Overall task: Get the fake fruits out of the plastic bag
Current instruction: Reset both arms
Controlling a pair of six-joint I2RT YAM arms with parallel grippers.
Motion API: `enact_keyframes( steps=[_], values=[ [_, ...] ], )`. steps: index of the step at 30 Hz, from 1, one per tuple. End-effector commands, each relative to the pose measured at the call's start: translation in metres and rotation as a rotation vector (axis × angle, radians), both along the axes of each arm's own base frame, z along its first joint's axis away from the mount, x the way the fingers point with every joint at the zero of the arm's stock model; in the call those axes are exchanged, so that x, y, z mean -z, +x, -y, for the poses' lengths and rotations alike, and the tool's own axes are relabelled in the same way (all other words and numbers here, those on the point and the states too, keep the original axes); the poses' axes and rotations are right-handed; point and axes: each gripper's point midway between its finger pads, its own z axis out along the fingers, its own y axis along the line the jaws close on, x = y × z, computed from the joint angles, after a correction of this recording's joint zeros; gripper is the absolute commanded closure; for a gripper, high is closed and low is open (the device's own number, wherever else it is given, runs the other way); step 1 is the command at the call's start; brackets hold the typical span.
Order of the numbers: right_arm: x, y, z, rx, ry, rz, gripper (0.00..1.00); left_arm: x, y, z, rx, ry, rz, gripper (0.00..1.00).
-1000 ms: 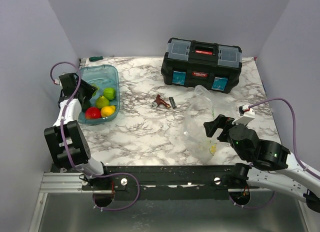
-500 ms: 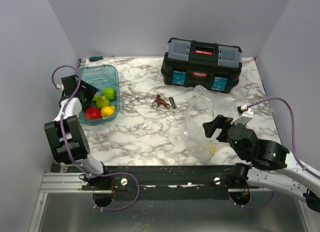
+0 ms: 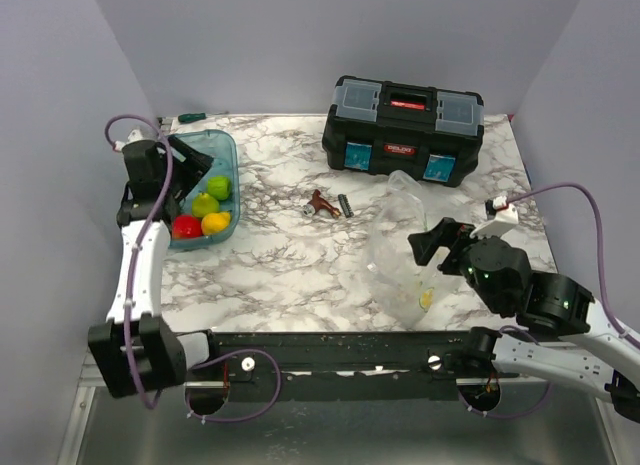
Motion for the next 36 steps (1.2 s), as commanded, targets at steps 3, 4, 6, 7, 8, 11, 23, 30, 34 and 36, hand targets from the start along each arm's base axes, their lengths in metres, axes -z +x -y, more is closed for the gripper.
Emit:
enact_keyframes(
  steps=[3, 4, 6, 7, 8, 11, 23, 30, 34, 36],
  values=[
    [-0.038, 0.004, 0.013, 0.018, -0.034, 0.074, 0.0, -0.088, -0.064, 0.124, 0.381, 0.227, 0.251, 0.25],
    [-0.044, 0.004, 0.015, 0.023, -0.033, 0.084, 0.0, -0.101, -0.077, 0.141, 0.432, 0.231, 0.293, 0.25],
    [-0.054, 0.005, 0.019, 0.029, -0.035, 0.103, 0.0, -0.121, -0.101, 0.166, 0.515, 0.232, 0.357, 0.25],
    [-0.06, 0.005, 0.02, 0.033, -0.028, 0.111, 0.0, -0.13, -0.113, 0.177, 0.559, 0.233, 0.386, 0.25],
    [-0.065, 0.005, 0.022, 0.039, -0.023, 0.118, 0.0, -0.143, -0.124, 0.186, 0.595, 0.229, 0.424, 0.25],
    [-0.086, 0.004, 0.025, 0.039, -0.001, 0.148, 0.0, -0.177, -0.161, 0.209, 0.724, 0.217, 0.533, 0.25],
    [-0.16, -0.012, 0.062, 0.077, 0.188, 0.255, 0.0, -0.281, -0.264, 0.168, 0.731, 0.205, 0.975, 0.01],
    [-0.18, -0.02, 0.082, 0.096, 0.257, 0.301, 0.0, -0.295, -0.273, 0.144, 0.635, 0.252, 1.038, 0.01],
    [-0.181, -0.023, 0.087, 0.095, 0.289, 0.325, 0.0, -0.291, -0.271, 0.148, 0.656, 0.243, 1.018, 0.01],
    [-0.179, -0.025, 0.08, 0.043, 0.27, 0.352, 0.0, -0.288, -0.271, 0.151, 0.669, 0.244, 1.012, 0.01]
  ],
)
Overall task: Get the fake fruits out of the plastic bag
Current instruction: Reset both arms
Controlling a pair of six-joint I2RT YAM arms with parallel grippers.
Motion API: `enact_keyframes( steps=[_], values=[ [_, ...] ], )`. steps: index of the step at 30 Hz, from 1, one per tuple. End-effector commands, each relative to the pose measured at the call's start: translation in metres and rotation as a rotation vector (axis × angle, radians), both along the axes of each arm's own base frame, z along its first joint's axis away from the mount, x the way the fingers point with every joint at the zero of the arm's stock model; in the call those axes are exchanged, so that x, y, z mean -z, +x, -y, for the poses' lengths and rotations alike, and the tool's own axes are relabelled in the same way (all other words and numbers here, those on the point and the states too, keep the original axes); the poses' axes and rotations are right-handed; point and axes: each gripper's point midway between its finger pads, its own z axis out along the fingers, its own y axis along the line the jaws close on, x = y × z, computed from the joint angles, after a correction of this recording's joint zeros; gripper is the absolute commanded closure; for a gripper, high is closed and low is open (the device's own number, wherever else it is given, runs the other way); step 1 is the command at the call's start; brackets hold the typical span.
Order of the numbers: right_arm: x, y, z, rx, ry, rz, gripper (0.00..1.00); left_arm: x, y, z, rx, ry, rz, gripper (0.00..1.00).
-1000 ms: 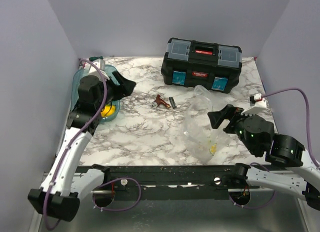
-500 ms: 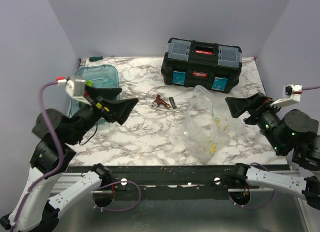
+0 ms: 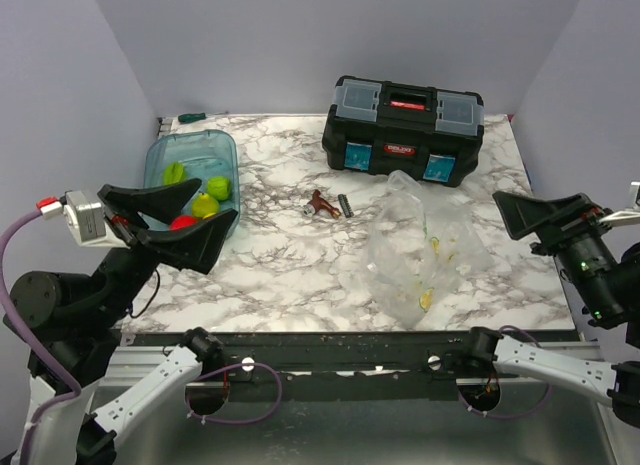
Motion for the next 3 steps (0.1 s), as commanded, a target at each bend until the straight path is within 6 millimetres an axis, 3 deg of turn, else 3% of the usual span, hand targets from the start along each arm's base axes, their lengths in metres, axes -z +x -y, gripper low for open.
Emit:
enact_keyframes(
  steps=[1, 3],
  values=[
    [0.0012, -0.0013, -0.0004, -0.021, -0.032, 0.055, 0.0, 0.0075, 0.0073, 0.0025, -0.015, 0.033, -0.017, 0.01],
    [0.0035, 0.0007, 0.001, -0.002, -0.03, 0.042, 0.0, 0.0102, 0.0108, 0.0008, -0.036, 0.044, -0.016, 0.01]
  ],
)
